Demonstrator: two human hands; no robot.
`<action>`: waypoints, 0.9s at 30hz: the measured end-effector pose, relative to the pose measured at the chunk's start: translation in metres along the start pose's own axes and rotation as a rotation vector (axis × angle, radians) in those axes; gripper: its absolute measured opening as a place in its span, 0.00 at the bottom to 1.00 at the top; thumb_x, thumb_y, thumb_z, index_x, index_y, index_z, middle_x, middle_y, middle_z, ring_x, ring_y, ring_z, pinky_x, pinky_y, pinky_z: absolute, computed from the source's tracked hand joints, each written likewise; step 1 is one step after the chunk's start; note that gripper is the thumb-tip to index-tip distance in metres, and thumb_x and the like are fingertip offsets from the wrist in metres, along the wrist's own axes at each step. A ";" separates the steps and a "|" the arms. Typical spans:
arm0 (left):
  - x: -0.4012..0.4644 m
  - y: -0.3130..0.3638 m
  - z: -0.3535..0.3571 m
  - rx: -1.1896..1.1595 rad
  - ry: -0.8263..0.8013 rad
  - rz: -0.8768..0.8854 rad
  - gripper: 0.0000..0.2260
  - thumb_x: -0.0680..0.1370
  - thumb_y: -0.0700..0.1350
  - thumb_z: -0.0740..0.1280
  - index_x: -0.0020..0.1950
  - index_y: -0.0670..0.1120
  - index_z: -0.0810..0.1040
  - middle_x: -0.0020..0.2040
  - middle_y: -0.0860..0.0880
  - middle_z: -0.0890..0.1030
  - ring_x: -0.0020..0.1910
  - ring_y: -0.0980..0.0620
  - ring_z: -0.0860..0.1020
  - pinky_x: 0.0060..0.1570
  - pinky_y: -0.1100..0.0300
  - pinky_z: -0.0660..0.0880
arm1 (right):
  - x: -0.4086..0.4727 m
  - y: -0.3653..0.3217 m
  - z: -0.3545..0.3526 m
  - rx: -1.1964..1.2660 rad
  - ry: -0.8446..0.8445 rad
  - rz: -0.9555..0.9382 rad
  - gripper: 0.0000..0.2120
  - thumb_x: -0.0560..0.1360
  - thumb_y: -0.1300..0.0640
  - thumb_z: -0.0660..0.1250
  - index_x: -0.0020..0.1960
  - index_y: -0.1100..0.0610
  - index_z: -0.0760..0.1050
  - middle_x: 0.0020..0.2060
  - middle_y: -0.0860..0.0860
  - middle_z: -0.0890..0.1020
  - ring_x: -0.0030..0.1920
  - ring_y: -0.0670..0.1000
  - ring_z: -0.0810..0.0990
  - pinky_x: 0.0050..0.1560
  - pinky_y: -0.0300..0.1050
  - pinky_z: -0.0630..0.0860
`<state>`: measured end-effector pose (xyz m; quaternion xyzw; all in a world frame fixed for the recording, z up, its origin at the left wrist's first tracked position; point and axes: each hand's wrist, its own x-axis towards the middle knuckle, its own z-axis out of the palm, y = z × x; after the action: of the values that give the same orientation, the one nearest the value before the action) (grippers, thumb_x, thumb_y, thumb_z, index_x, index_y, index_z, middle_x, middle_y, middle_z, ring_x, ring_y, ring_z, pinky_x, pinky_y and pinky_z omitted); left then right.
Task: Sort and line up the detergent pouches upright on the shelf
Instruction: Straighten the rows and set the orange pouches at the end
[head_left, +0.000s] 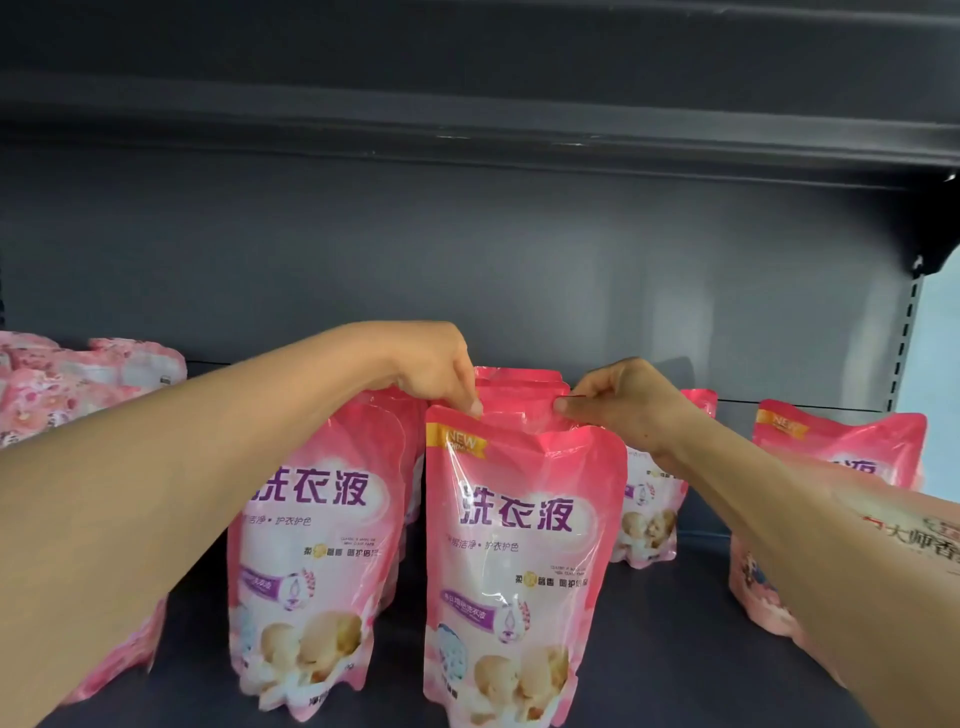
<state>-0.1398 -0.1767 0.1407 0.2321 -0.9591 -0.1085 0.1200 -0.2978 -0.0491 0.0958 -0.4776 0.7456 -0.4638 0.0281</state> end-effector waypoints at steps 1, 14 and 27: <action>0.002 -0.001 0.001 0.013 0.018 -0.009 0.04 0.73 0.47 0.72 0.38 0.52 0.81 0.30 0.57 0.75 0.32 0.57 0.70 0.34 0.65 0.66 | 0.000 0.001 0.001 0.008 0.015 0.000 0.08 0.71 0.58 0.73 0.36 0.61 0.81 0.39 0.61 0.84 0.38 0.55 0.79 0.49 0.48 0.77; 0.005 -0.010 0.007 0.050 0.131 -0.022 0.06 0.76 0.45 0.69 0.40 0.50 0.81 0.30 0.56 0.74 0.29 0.59 0.69 0.29 0.64 0.64 | -0.005 0.011 0.009 0.065 0.109 -0.062 0.11 0.75 0.59 0.68 0.38 0.66 0.80 0.37 0.65 0.81 0.36 0.53 0.75 0.44 0.50 0.78; -0.004 0.056 -0.002 0.093 0.136 0.227 0.13 0.76 0.52 0.67 0.60 0.53 0.77 0.57 0.52 0.79 0.56 0.50 0.76 0.58 0.54 0.73 | -0.021 0.024 -0.076 -0.210 0.188 0.005 0.12 0.75 0.70 0.60 0.50 0.56 0.77 0.43 0.52 0.80 0.47 0.52 0.78 0.52 0.46 0.74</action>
<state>-0.1589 -0.1264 0.1568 0.1342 -0.9729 -0.0335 0.1854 -0.3392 0.0195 0.1131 -0.4305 0.7905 -0.4260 -0.0910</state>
